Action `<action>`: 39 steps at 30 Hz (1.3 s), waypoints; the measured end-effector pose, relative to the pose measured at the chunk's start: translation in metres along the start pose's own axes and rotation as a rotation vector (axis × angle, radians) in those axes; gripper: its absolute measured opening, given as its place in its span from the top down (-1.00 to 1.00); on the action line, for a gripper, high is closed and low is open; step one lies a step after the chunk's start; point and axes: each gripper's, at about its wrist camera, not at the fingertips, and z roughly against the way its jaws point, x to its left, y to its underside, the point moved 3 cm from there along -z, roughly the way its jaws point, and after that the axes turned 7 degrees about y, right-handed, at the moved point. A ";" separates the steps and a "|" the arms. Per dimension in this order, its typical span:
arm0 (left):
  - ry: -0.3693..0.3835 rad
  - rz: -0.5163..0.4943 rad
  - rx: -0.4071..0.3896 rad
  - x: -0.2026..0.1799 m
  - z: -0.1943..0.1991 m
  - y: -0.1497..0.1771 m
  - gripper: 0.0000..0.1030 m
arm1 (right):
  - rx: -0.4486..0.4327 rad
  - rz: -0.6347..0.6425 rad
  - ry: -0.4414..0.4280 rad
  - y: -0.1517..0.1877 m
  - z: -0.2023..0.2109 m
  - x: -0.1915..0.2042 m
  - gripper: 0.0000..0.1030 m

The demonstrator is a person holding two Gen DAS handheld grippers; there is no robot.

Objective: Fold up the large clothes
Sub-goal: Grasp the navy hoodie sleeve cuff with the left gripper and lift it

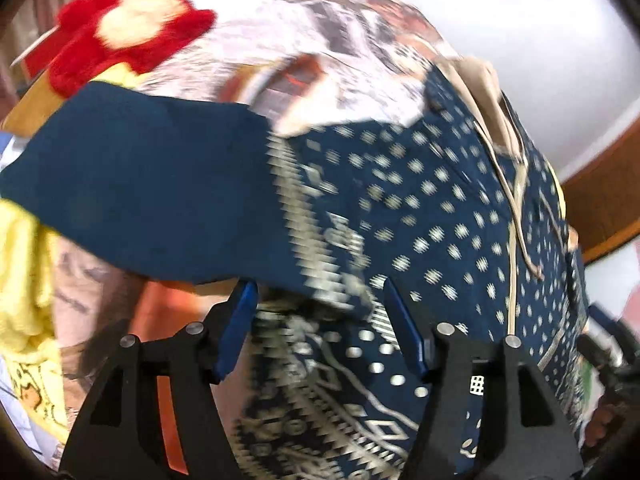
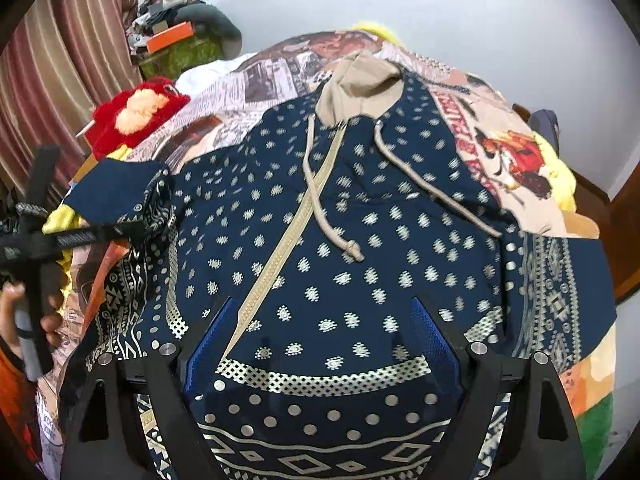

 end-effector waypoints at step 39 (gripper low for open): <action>-0.160 -0.421 -0.450 -0.122 0.108 -0.078 0.95 | -0.022 -0.015 0.050 -0.005 -0.001 -0.016 -0.67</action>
